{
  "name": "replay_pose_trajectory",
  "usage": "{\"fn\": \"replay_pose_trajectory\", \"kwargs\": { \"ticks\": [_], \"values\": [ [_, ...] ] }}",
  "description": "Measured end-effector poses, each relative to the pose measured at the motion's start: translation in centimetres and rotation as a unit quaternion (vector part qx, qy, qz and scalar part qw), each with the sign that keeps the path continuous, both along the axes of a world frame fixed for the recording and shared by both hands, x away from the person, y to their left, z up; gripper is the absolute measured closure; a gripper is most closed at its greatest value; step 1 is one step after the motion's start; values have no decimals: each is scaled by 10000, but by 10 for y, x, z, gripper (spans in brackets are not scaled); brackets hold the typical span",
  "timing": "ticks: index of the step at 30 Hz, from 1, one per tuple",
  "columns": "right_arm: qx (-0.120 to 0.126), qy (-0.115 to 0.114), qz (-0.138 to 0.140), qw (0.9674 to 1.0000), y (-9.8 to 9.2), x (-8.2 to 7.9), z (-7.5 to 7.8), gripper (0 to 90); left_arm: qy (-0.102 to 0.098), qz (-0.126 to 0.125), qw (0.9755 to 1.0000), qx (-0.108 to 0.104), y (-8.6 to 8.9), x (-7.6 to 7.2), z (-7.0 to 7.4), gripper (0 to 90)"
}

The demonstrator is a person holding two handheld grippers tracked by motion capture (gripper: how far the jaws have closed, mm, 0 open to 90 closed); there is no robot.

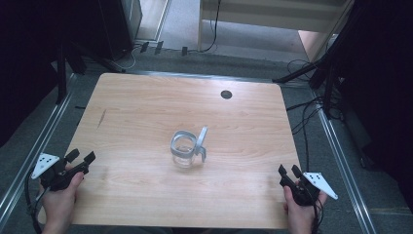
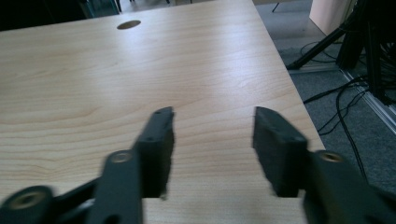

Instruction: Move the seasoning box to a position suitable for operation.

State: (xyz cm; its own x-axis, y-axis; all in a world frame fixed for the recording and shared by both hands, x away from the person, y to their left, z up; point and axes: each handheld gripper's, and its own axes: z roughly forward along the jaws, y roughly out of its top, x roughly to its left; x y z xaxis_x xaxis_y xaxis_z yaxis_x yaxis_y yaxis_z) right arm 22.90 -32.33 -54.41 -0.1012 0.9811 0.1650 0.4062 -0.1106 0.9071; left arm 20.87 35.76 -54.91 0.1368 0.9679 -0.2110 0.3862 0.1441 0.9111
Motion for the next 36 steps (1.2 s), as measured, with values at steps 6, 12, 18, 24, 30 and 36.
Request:
{"fn": "replay_pose_trajectory", "kwargs": {
  "ticks": [6,12,18,24,30,36],
  "values": [
    [255,-82,115,9996,5,-7,8,804,15,-200,9997,-110,-7,-2,3,643],
    [263,-217,613,9975,45,-13,24,900,31,-714,9969,-321,-33,5,11,784],
    [374,-125,1372,9898,97,-13,30,900,139,-1221,9915,-437,-67,19,17,900],
    [422,-114,2021,9784,148,-10,34,900,191,-1781,9833,-337,-103,32,24,900],
    [360,-36,2408,9699,192,-2,30,900,257,-2133,9756,-456,-135,48,28,900],
    [268,171,2490,9680,218,13,19,900,406,-2445,9678,-446,-168,63,25,900]
  ]
}}
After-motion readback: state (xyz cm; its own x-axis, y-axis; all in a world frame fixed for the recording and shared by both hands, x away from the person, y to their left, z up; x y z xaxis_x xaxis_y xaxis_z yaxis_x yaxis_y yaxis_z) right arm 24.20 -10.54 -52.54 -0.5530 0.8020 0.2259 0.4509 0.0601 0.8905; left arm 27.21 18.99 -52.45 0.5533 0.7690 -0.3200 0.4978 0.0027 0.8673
